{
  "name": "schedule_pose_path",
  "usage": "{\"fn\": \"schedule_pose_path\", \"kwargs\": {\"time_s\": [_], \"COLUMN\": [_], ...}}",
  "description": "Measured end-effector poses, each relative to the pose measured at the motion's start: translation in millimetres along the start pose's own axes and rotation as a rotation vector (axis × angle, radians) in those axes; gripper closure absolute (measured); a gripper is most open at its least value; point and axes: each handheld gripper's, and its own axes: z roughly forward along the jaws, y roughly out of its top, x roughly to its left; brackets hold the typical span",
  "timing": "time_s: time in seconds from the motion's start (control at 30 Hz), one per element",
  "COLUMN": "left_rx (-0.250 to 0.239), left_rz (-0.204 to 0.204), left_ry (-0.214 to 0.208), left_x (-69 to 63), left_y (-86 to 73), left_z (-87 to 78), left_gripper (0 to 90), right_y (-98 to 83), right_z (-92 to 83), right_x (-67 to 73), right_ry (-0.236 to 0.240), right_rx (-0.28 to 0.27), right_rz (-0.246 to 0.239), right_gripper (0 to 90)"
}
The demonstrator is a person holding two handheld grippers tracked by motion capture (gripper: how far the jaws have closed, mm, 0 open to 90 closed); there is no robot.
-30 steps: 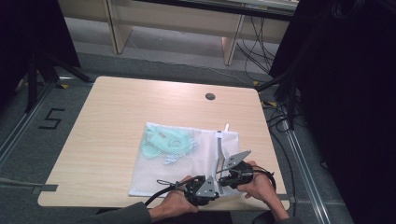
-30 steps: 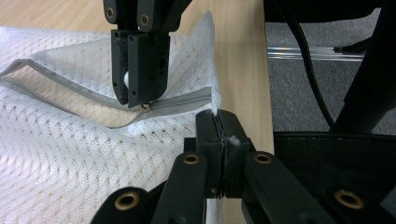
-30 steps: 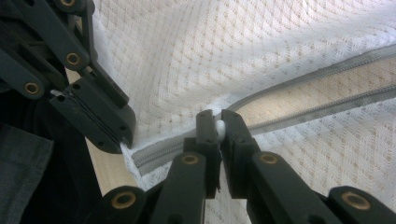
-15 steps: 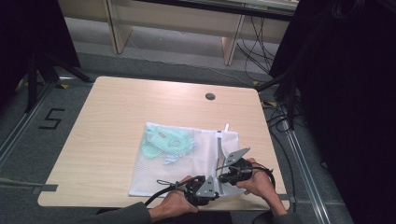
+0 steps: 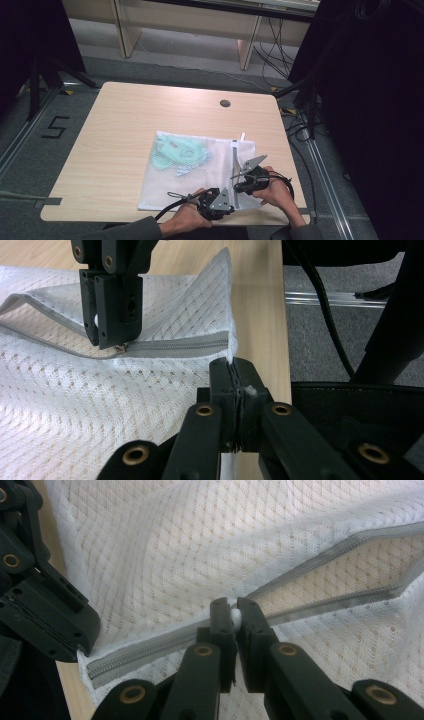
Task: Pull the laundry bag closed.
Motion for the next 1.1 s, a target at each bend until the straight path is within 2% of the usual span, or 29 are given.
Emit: {"fn": "schedule_pose_path", "kwargs": {"time_s": [0.03, 0.1, 0.13, 0.2, 0.23, 0.27, 0.33, 0.37, 0.43, 0.47, 0.5, 0.53, 0.57, 0.6, 0.63, 0.67, 0.7, 0.9, 0.93, 0.97, 1.0, 1.1], "left_rx": [0.001, 0.004, 0.004, 0.005, 0.006, 0.003, 0.004, 0.002, 0.004, 0.008, 0.004, -0.001, 0.000, 0.000, 0.002, -0.002, -0.003, -0.004, -0.004, -0.004, 0.001, 0.001], "left_rz": [0.002, 0.001, 0.002, 0.001, 0.004, 0.003, 0.003, 0.001, 0.000, 0.007, 0.000, -0.003, -0.003, -0.003, -0.004, 0.010, 0.013, 0.000, 0.000, 0.000, 0.003, -0.006], "left_ry": [-0.001, -0.002, 0.002, 0.000, 0.000, -0.001, -0.003, -0.001, -0.004, 0.000, -0.002, 0.001, -0.002, -0.002, -0.006, -0.001, 0.002, 0.009, 0.009, 0.009, 0.010, 0.005], "left_x": [0.0, 0.2, 0.4, 0.7, 0.8, 0.1, -0.1, -0.4, 0.0, 0.7, 0.4, 0.2, -0.2, -0.2, -0.7, 0.0, -0.1, -1.1, -1.1, -1.2, -0.9, -0.9], "left_y": [-0.1, 0.0, 0.1, 0.2, 0.3, 0.2, 0.1, -0.2, -0.1, 0.2, 0.2, 0.2, 0.5, 0.5, 0.3, 0.4, 0.3, 0.3, 0.3, 0.1, 0.1, 0.3], "left_z": [-0.3, -0.8, -0.9, -1.0, -1.1, -0.8, -0.7, -0.3, -0.9, -1.4, -1.2, -1.0, -1.0, -1.0, -0.8, -0.7, -0.7, -0.9, -0.9, -1.1, -1.6, -2.1], "left_gripper": [88.4, 88.4, 88.4, 88.4, 88.4, 88.5, 88.6, 88.6, 88.6, 88.7, 88.7, 88.7, 88.7, 88.8, 88.8, 88.8, 88.8, 88.9, 88.8, 88.8, 88.8, 88.9], "right_y": [0.3, 1.2, 1.3, 1.6, 1.8, 2.4, 2.6, 2.6, 3.2, 3.5, 3.5, 3.8, 4.0, 4.0, 4.3, 4.5, 5.1, 6.6, 7.0, 7.0, 7.8, 8.7], "right_z": [0.2, -0.1, -0.8, -0.2, -0.9, 0.0, -0.1, -0.6, -1.0, -1.0, -1.0, 0.4, -1.0, -1.0, -0.7, -1.4, -1.2, -1.8, -1.0, -1.0, -2.5, -2.9], "right_x": [-0.6, -2.4, -1.4, -2.5, -1.1, -3.7, -4.5, -4.7, -4.5, -3.5, -3.5, -6.3, -5.4, -5.4, -7.5, -6.6, -9.7, -14.0, -16.2, -16.2, -16.6, -17.5], "right_ry": [-0.013, -0.002, -0.013, -0.018, -0.009, -0.006, -0.010, -0.027, -0.034, -0.012, -0.012, -0.007, -0.026, -0.026, -0.036, -0.032, -0.043, -0.050, -0.052, -0.052, -0.066, -0.065], "right_rx": [-0.009, -0.001, -0.001, -0.012, 0.002, -0.004, -0.004, -0.012, -0.010, 0.003, 0.003, -0.009, 0.001, 0.001, -0.014, -0.002, -0.020, -0.023, -0.036, -0.036, -0.027, -0.028], "right_rz": [0.003, -0.009, 0.008, -0.004, 0.021, -0.005, -0.007, -0.006, 0.005, 0.025, 0.025, -0.005, 0.019, 0.019, -0.003, 0.019, -0.002, -0.003, -0.026, -0.026, -0.002, 0.001], "right_gripper": [86.8, 86.8, 86.8, 86.8, 86.8, 86.8, 86.8, 86.8, 86.8, 86.8, 86.8, 86.8, 86.8, 86.8, 86.8, 86.8, 86.8, 86.8, 86.8, 86.8, 86.8, 86.8]}}
